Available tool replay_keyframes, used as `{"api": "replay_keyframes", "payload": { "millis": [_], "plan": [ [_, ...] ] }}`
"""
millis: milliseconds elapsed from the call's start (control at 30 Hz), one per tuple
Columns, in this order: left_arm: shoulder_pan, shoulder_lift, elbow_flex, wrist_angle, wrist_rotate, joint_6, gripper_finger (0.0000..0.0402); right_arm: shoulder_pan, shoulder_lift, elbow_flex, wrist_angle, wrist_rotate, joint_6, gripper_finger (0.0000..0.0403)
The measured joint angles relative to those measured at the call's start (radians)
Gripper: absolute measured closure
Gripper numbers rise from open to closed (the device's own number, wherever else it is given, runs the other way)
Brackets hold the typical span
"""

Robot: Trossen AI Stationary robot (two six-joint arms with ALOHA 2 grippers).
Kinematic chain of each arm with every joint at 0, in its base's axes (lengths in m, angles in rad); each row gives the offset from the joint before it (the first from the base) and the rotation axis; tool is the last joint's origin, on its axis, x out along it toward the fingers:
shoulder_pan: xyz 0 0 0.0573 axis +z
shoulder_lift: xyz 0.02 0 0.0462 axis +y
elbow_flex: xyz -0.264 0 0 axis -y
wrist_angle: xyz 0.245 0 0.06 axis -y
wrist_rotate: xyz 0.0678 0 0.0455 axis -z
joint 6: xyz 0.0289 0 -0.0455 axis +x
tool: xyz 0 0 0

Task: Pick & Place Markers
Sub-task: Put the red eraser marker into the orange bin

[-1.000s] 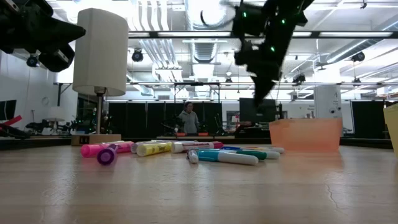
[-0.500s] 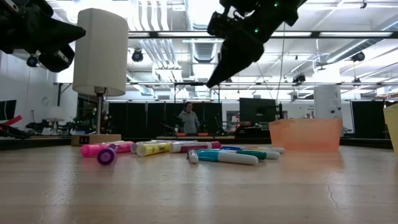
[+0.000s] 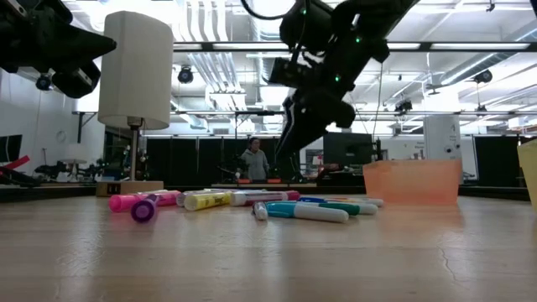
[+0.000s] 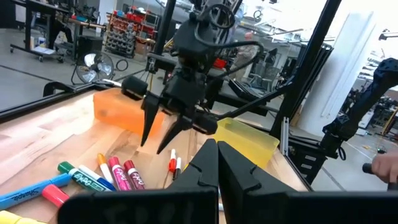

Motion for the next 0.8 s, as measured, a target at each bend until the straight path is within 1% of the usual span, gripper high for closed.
{"api": "replay_keyframes", "payload": {
  "millis": [167,333,500,667,800],
  "plan": [
    [0.000,0.000,0.000,0.002,0.000,0.000,0.0402,-0.008,0.031,0.009,0.005,0.000,-0.022,0.0270],
    [0.000,0.000,0.000,0.003,0.000,-0.001,0.0402,-0.013,0.087,0.072,-0.012,-0.002,-0.007,0.0258],
    [0.000,0.007,0.000,-0.003,-0.001,-0.008,0.0402,-0.011,0.164,0.170,-0.132,-0.048,-0.052,0.0239],
    [0.000,0.019,0.000,0.002,-0.003,-0.009,0.0402,-0.011,0.256,0.274,-0.248,-0.051,-0.085,0.0231],
    [0.000,0.021,0.000,-0.003,-0.004,-0.016,0.0402,-0.011,0.299,0.325,-0.311,-0.051,-0.100,0.0231]
  ]
}}
